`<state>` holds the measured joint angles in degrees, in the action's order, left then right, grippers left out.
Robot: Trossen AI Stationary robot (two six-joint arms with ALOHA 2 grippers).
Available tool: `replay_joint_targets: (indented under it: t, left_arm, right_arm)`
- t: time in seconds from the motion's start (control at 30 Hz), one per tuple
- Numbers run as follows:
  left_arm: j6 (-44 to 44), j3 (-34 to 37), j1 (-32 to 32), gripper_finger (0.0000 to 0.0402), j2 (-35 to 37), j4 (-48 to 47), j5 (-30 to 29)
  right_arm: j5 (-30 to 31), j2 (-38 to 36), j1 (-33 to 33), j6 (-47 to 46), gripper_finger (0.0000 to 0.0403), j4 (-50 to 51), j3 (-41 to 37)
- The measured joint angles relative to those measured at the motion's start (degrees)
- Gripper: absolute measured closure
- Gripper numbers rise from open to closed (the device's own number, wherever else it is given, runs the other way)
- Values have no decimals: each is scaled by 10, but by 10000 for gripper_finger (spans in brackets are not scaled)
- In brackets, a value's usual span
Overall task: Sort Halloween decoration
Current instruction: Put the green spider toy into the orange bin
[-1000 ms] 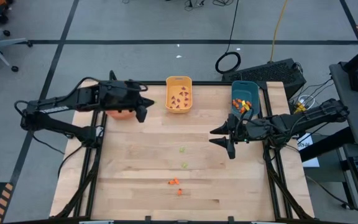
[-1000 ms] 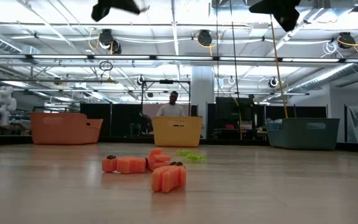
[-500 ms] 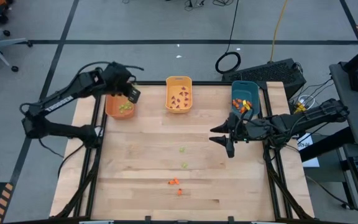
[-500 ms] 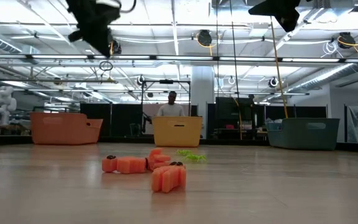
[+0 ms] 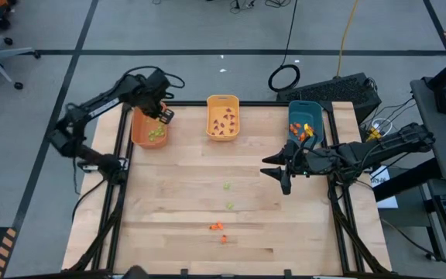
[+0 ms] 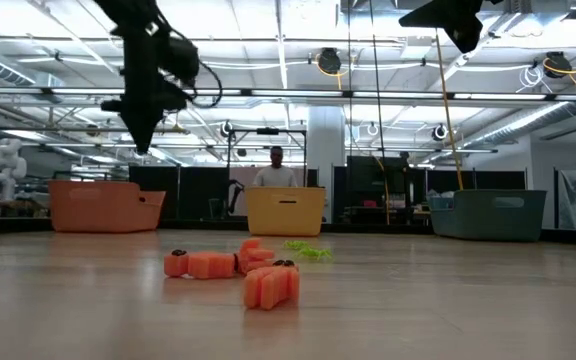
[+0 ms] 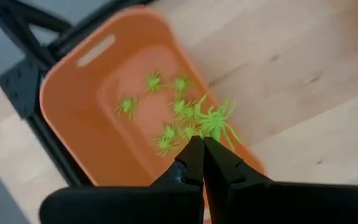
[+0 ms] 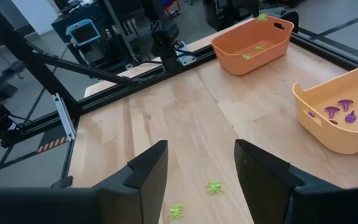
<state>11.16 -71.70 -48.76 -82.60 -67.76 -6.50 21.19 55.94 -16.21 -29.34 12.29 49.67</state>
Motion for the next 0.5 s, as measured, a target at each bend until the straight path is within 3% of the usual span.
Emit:
replay_joint_targets:
  t: [0.23,0.5]
  left_arm:
    - [3,0,-39,402,-72,-15,-11]
    - [-10,0,-56,396,-88,0,-23]
  right_arm:
    - [0,0,0,0,232,0,0]
    - [0,0,0,0,232,17,0]
